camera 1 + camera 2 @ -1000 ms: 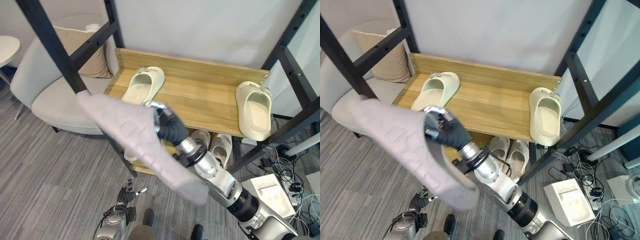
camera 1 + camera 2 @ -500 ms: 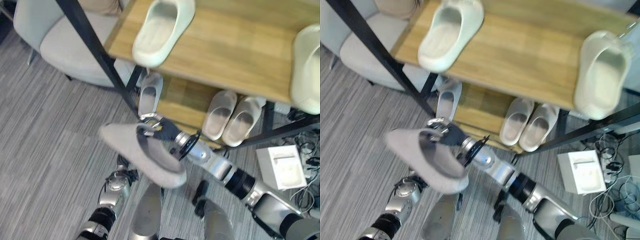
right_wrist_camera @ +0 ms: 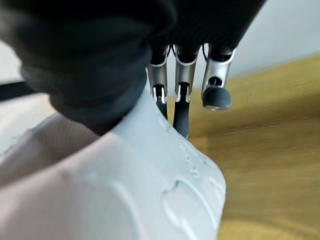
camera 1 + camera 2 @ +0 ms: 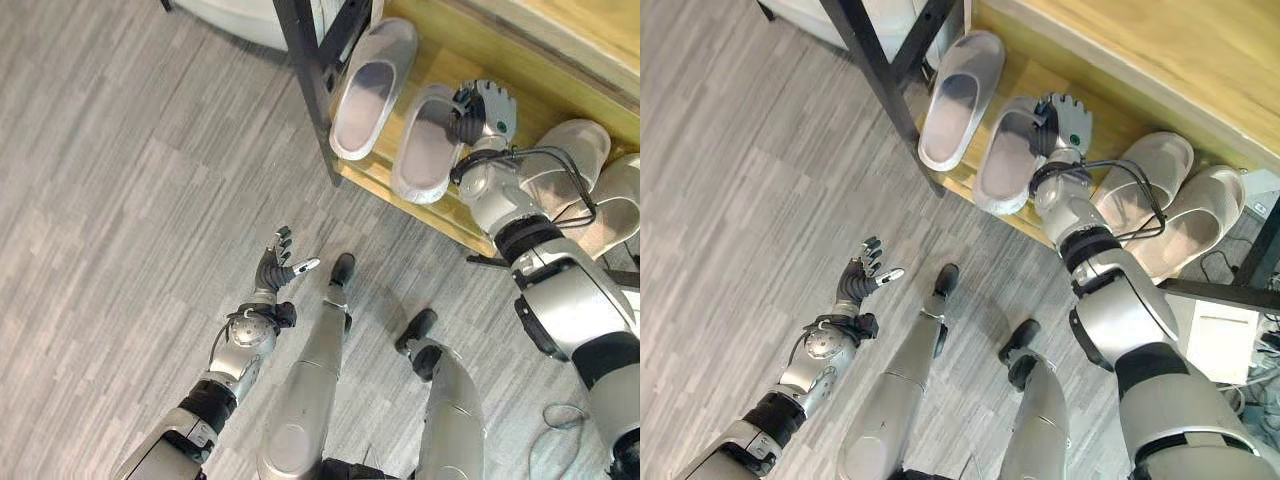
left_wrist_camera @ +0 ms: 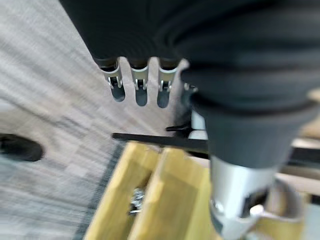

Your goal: Arrange the slippers neatly on the shoe rack.

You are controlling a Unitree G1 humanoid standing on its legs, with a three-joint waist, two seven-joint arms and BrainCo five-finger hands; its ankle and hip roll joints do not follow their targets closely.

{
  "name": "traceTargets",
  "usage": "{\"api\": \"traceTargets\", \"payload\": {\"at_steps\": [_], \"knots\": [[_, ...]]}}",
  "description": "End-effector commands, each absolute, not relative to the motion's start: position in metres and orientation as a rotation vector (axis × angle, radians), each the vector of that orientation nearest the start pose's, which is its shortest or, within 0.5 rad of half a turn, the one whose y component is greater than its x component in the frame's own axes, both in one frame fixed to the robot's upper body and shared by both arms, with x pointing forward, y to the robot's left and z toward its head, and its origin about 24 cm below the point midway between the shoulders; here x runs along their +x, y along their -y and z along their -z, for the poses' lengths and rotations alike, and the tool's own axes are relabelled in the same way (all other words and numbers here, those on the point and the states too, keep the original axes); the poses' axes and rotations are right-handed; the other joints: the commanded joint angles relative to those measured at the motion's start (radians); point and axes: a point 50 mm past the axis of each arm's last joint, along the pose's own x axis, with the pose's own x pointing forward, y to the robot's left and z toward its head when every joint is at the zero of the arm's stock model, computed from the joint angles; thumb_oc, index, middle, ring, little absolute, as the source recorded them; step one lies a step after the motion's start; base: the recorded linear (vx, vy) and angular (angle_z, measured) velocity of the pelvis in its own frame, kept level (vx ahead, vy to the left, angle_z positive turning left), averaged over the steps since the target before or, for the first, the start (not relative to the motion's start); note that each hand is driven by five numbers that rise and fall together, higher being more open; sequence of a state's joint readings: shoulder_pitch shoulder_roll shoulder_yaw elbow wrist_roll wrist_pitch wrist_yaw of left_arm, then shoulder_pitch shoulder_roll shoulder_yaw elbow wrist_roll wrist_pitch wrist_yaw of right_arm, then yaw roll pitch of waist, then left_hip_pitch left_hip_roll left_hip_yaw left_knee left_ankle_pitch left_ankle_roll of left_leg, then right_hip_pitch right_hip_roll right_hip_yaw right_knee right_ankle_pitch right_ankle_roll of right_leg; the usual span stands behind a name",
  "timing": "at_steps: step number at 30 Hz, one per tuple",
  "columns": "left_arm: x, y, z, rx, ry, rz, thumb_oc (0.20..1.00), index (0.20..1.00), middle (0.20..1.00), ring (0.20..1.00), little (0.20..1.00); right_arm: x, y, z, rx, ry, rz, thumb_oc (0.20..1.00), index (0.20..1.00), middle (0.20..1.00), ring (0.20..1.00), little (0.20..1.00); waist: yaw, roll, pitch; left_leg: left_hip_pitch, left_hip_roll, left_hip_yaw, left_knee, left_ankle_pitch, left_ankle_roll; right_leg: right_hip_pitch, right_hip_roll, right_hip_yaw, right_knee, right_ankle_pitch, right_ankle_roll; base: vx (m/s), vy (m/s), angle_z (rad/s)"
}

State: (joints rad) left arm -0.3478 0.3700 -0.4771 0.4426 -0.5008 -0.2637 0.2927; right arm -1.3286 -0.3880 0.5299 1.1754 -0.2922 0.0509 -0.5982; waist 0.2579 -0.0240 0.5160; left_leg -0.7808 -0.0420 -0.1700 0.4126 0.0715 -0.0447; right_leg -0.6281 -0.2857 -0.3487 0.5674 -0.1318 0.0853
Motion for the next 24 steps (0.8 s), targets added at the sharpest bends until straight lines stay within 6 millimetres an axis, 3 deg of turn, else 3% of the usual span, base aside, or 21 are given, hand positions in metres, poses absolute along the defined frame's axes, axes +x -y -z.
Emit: {"api": "traceTargets", "payload": {"at_steps": [1, 5, 6, 11, 16, 20, 23, 24], "knots": [[0.306, -0.137, -0.054, -0.052, 0.089, 0.086, 1.000, 1.000, 1.000, 1.000, 1.000, 0.419, 0.195, -0.280, -0.969, 0.420, 0.612, 0.200, 0.200, 0.200, 0.200, 0.200, 0.039, 0.032, -0.037, 0.024, -0.001, 0.022, 0.098, -0.161, 0.010, 0.078, 0.011, 0.038, -0.041, -0.011, 0.070, 0.03, 0.008, 0.04], [0.307, -0.135, -0.054, -0.051, 0.077, 0.101, 1.000, 1.000, 1.000, 1.000, 1.000, 0.419, 0.222, -0.283, -0.921, 0.268, 0.634, 0.200, 0.200, 0.200, 0.200, 0.200, 0.056, 0.042, -0.035, 0.029, -0.012, 0.015, 0.099, -0.164, 0.011, 0.087, 0.007, 0.031, -0.040, -0.016, 0.071, 0.04, -0.004, 0.10], [0.308, -0.135, -0.052, -0.047, 0.067, 0.107, 1.000, 1.000, 1.000, 1.000, 1.000, 0.419, 0.229, -0.284, -0.923, 0.230, 0.631, 1.000, 1.000, 1.000, 1.000, 1.000, 0.061, 0.044, -0.034, 0.033, -0.013, 0.014, 0.099, -0.164, 0.010, 0.092, 0.006, 0.029, -0.039, -0.017, 0.070, 0.04, -0.013, 0.02], [0.307, -0.137, -0.043, -0.022, 0.022, 0.098, 1.000, 1.000, 1.000, 1.000, 1.000, 0.419, 0.230, -0.283, -0.797, 0.216, 0.619, 1.000, 1.000, 1.000, 1.000, 1.000, 0.059, 0.045, -0.041, 0.076, -0.013, 0.013, 0.088, -0.169, 0.013, 0.130, 0.006, 0.029, -0.043, -0.027, 0.063, 0.04, 0.001, 0.01], [0.307, -0.146, -0.036, 0.009, -0.008, 0.067, 1.000, 1.000, 1.000, 1.000, 1.000, 0.426, 0.198, -0.264, -0.665, 0.228, 0.504, 1.000, 1.000, 1.000, 1.000, 1.000, 0.037, 0.032, -0.041, 0.112, -0.002, 0.028, 0.075, -0.170, 0.011, 0.156, 0.015, 0.047, -0.060, -0.019, 0.059, 0.00, -0.002, -0.01], [0.308, -0.147, -0.036, 0.017, -0.011, 0.061, 1.000, 1.000, 1.000, 1.000, 1.000, 0.426, 0.191, -0.258, -0.577, 0.229, 0.485, 1.000, 1.000, 1.000, 1.000, 1.000, 0.023, 0.028, -0.039, 0.118, 0.003, 0.034, 0.071, -0.169, 0.011, 0.155, 0.021, 0.056, -0.067, -0.015, 0.058, -0.02, 0.005, -0.11], [0.307, -0.148, -0.032, 0.022, -0.031, 0.038, 1.000, 1.000, 1.000, 1.000, 1.000, 0.425, 0.175, -0.246, -0.264, 0.251, 0.468, 1.000, 1.000, 1.000, 1.000, 1.000, 0.000, 0.023, -0.039, 0.131, 0.010, 0.041, 0.058, -0.168, 0.010, 0.158, 0.027, 0.066, -0.074, -0.016, 0.057, -0.03, 0.027, -0.06], [0.307, -0.148, -0.031, 0.027, -0.036, 0.033, 1.000, 1.000, 1.000, 1.000, 1.000, 0.425, 0.170, -0.239, -0.189, 0.236, 0.450, 1.000, 1.000, 1.000, 1.000, 1.000, -0.005, 0.024, -0.036, 0.124, 0.011, 0.044, 0.045, -0.134, 0.013, 0.149, 0.026, 0.061, -0.086, 0.011, 0.049, -0.01, 0.024, -0.07]]}}
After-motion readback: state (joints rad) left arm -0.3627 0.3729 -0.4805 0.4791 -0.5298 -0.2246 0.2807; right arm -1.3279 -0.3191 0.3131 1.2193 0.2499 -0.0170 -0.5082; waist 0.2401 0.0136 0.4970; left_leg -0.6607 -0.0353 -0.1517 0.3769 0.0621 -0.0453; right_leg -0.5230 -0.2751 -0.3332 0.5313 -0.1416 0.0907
